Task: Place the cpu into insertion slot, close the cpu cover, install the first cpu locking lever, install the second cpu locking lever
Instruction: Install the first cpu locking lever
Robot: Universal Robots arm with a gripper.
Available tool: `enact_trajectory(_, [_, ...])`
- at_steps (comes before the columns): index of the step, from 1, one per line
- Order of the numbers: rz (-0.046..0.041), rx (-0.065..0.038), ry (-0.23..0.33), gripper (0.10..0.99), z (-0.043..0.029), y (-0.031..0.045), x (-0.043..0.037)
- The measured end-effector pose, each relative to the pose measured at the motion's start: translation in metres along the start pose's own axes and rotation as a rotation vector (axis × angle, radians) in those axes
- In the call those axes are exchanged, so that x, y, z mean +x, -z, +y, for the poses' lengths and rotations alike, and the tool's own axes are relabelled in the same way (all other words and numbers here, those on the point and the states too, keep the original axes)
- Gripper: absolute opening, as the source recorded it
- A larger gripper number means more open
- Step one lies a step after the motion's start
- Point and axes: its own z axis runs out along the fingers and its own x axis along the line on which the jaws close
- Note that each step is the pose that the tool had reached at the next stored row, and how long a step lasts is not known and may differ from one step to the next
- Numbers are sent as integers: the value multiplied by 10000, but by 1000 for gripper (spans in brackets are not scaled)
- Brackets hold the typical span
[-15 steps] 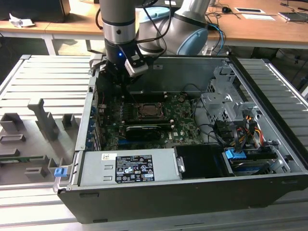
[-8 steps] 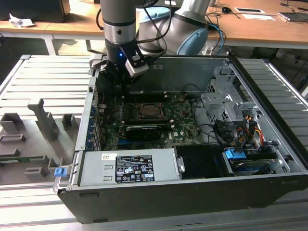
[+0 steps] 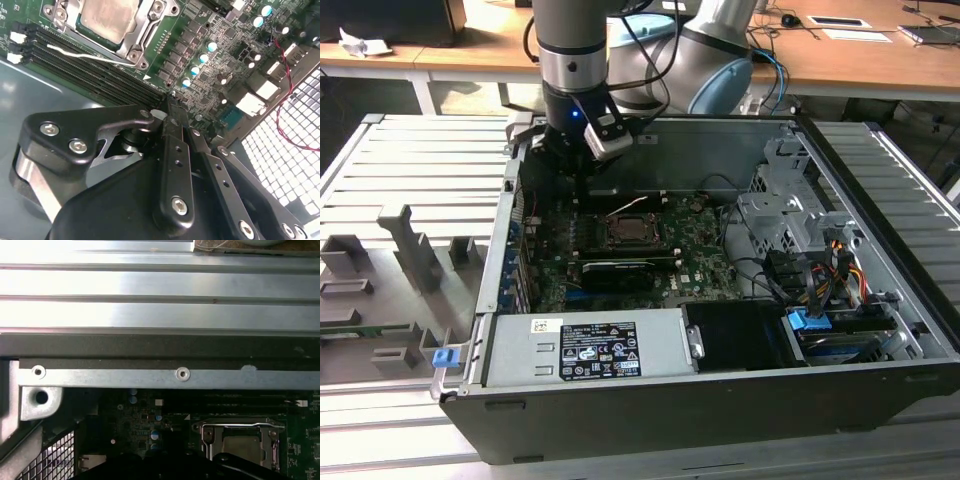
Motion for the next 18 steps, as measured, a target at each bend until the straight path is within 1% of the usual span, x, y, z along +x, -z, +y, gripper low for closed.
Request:
enact_trajectory(4, [0, 0, 0, 106, 0, -1, -17])
enact_trajectory(11, [0, 0, 1, 106, -1, -9, -73])
enact_trajectory(18, [0, 0, 1, 106, -2, -21, -106])
